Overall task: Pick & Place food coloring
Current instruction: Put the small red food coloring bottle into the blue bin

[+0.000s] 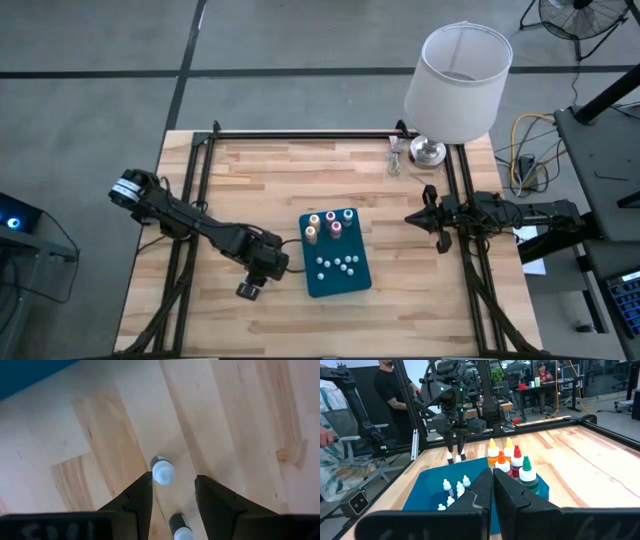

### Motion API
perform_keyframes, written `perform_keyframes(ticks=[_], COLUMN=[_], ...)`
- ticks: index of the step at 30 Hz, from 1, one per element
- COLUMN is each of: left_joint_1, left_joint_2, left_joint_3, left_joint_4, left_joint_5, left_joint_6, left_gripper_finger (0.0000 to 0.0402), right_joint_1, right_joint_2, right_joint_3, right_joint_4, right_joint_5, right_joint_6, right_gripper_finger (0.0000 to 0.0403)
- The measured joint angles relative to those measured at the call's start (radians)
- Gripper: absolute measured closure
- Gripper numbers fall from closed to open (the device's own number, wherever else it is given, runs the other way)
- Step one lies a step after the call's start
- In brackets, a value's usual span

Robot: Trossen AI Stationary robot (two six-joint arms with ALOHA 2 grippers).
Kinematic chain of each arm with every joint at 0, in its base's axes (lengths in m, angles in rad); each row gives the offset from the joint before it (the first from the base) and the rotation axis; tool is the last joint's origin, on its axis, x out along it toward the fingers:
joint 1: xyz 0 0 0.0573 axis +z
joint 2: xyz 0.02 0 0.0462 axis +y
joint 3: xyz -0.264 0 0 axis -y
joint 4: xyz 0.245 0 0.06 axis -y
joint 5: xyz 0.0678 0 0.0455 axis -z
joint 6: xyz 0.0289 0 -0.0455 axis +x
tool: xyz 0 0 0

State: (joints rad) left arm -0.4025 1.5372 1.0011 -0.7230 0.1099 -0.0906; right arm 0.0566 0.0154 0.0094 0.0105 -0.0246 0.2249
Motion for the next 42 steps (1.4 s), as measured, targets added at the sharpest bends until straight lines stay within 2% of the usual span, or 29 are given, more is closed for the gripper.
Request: perform_keyframes(ticks=[42], left_joint_1=[0.002], left_joint_2=[0.111], left_joint_3=[-0.022], left_joint_4=[0.086], left_joint_5=[-0.007], left_joint_6=[-0.036], left_gripper_finger=[0.0282], right_joint_1=[0.0], right_joint_2=[0.0], right_joint_3=[0.0], right_joint_4=[0.0], right_joint_5=[0.0], right_joint_6=[0.0], right_gripper_finger=[0.0394])
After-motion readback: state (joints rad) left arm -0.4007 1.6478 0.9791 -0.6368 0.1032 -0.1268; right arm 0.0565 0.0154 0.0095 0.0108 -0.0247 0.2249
